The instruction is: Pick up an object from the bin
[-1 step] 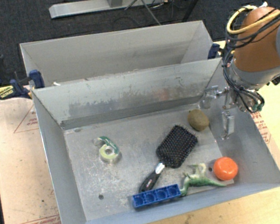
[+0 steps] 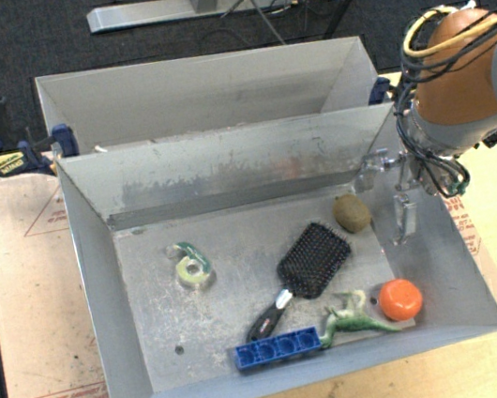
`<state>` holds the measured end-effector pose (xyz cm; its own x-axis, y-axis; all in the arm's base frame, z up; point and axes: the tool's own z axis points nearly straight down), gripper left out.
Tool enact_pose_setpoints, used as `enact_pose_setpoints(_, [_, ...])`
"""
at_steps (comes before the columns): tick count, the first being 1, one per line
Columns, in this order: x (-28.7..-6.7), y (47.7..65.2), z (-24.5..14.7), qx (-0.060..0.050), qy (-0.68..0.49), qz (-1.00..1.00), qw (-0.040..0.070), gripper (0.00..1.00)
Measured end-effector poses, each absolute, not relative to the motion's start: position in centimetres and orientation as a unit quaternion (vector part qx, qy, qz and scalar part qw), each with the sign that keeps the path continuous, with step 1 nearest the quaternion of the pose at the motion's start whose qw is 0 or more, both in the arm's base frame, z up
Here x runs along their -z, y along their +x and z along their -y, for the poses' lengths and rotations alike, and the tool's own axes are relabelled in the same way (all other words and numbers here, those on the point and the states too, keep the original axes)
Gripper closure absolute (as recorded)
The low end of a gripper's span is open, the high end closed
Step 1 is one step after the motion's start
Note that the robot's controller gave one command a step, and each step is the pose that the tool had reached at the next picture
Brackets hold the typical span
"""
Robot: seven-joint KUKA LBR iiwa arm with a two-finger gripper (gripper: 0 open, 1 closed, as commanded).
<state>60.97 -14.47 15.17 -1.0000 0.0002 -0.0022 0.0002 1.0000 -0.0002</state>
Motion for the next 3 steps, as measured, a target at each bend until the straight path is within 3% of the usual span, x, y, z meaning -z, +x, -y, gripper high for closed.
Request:
enact_pose_setpoints(1, [-9.4,63.7,13.4,0.000,0.037,-0.999,0.006,0.00])
enact_pose_setpoints(2, [-5.8,64.2,13.3,-0.001,0.038,-0.999,0.001,0.00])
enact_pose_setpoints(3, [-10.1,64.6,14.7,0.000,0.112,-0.994,0.002,0.00])
